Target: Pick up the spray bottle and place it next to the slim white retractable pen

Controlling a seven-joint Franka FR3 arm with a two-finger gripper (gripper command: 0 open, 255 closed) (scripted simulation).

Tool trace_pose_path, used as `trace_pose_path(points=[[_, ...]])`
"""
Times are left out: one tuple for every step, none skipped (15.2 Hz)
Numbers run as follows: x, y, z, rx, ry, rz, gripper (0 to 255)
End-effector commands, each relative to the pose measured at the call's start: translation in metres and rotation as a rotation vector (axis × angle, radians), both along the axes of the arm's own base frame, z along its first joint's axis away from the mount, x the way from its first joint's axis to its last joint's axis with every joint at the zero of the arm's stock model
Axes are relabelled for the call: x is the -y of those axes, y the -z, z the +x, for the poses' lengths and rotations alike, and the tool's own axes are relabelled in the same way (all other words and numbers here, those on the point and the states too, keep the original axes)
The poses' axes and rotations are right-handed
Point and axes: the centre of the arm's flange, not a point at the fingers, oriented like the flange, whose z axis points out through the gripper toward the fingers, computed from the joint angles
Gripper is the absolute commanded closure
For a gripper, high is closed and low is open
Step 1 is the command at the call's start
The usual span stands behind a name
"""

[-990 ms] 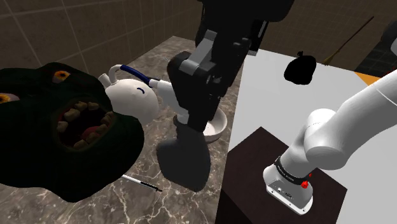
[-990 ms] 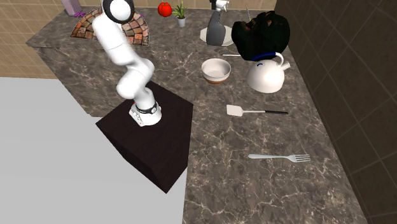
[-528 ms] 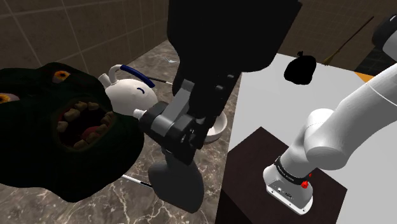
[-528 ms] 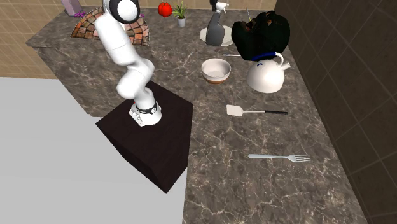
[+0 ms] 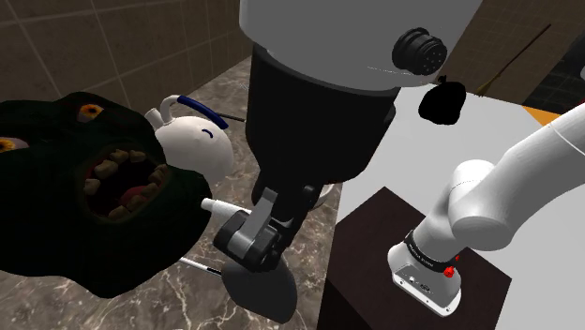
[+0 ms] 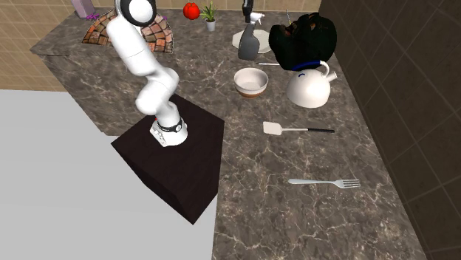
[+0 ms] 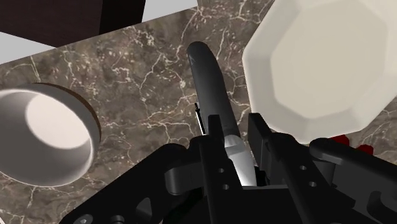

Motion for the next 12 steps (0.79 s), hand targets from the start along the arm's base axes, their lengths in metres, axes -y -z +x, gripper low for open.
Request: trace_pose_path(points=[[0.0008, 0.0042, 0.0001, 0.0, 0.0, 0.001, 255], [0.0008, 0.0042, 0.0001, 0.0, 0.0, 0.001, 255], [0.0008, 0.0042, 0.0001, 0.0, 0.0, 0.001, 255], [0.0008, 0.0042, 0.0001, 0.0, 0.0, 0.001, 255], [0.0008, 0.0042, 0.0001, 0.0, 0.0, 0.001, 255], [0.0008, 0.0042, 0.0001, 0.0, 0.0, 0.001, 255], [0.0008, 0.0042, 0.0001, 0.0, 0.0, 0.001, 255], [0.0008, 0.0042, 0.0001, 0.0, 0.0, 0.001, 0], [0.0007, 0.0042, 0.0001, 0.0, 0.0, 0.001, 0], [0.0008, 0.0042, 0.0001, 0.0, 0.0, 0.001, 0], [0.0008, 0.0042, 0.0001, 0.0, 0.0, 0.001, 0], [0.0008, 0.0042, 0.0001, 0.0, 0.0, 0.001, 0]])
